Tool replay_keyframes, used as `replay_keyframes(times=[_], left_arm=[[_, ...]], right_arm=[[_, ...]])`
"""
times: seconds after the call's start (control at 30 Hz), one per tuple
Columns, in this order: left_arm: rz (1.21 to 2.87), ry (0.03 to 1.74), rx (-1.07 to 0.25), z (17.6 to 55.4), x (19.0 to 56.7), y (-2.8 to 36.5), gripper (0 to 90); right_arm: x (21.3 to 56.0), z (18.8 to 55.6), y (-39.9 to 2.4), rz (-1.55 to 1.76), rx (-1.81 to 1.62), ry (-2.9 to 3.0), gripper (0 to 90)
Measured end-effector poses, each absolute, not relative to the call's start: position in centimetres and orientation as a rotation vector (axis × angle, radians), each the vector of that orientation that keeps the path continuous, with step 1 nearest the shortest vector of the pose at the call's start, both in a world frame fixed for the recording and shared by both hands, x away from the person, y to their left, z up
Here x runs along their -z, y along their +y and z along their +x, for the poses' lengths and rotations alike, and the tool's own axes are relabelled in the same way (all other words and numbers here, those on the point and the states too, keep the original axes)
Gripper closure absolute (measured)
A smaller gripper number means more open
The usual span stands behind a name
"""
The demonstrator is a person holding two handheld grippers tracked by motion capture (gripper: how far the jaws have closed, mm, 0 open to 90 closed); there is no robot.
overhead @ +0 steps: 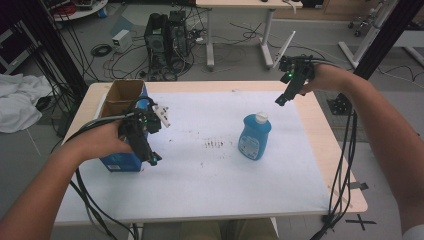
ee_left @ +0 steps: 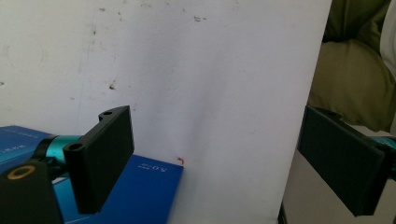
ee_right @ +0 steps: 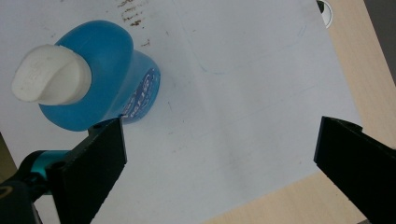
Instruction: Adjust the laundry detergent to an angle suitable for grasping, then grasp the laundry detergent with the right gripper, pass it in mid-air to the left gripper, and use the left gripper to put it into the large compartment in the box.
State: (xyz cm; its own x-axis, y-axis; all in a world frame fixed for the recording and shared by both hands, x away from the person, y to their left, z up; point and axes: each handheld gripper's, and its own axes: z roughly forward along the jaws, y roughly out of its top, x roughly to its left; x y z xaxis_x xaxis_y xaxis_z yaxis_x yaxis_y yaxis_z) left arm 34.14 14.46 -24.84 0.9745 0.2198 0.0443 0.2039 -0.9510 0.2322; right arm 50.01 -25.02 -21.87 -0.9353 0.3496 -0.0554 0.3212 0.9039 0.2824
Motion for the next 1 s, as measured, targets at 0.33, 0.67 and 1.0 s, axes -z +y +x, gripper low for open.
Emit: replay_keyframes(times=[0.33, 0.67, 1.0], left_arm=[[2.898, 0.313, -0.107, 33.9, 24.8, 14.4, 10.7], [2.908, 0.317, -0.123, 34.3, 25.0, 14.3, 10.7], [2.904, 0.307, -0.133, 34.6, 25.2, 13.9, 10.7]], right_arm=[[21.7, 49.5, -25.5, 0.545, -0.436, 2.950, 1.4], [21.9, 48.8, -26.0, 0.564, -0.443, 2.942, 1.4], [22.7, 47.5, -27.8, 0.629, -0.543, 2.900, 1.4]])
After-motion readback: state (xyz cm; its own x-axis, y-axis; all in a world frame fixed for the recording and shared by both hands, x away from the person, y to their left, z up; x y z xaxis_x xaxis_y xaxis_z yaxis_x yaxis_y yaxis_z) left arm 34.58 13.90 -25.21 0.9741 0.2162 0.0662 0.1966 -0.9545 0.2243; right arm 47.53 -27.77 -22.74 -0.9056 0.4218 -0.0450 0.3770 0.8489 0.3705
